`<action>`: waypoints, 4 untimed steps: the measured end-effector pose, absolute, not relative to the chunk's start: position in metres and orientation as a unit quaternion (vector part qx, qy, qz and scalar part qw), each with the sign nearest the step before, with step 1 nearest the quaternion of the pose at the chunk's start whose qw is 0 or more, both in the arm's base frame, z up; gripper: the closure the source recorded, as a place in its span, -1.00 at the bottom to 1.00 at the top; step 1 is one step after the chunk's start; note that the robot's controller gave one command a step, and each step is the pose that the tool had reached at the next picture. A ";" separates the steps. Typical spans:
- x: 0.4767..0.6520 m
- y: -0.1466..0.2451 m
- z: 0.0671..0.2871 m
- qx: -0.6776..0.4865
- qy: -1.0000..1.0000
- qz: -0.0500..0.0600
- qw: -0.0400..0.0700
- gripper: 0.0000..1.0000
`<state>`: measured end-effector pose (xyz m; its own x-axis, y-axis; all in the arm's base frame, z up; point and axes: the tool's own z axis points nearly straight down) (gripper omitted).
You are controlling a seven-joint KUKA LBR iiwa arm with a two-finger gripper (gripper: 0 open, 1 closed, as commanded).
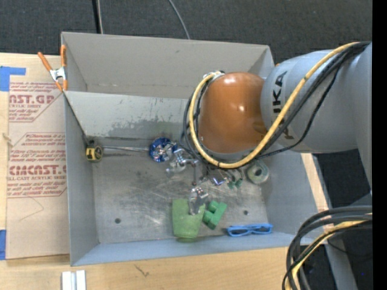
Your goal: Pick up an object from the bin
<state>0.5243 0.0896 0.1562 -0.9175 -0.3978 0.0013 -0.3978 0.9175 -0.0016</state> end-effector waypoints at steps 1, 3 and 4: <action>0.506 0.031 0.204 0.194 -0.981 0.001 -0.002 -1.00; 0.493 -0.022 0.072 0.242 -0.970 -0.001 -0.009 -1.00; 0.491 -0.022 0.074 0.243 -0.970 -0.001 -0.004 1.00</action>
Offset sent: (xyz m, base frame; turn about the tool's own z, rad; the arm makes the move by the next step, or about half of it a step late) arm -0.0187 -0.0552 0.0459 0.0131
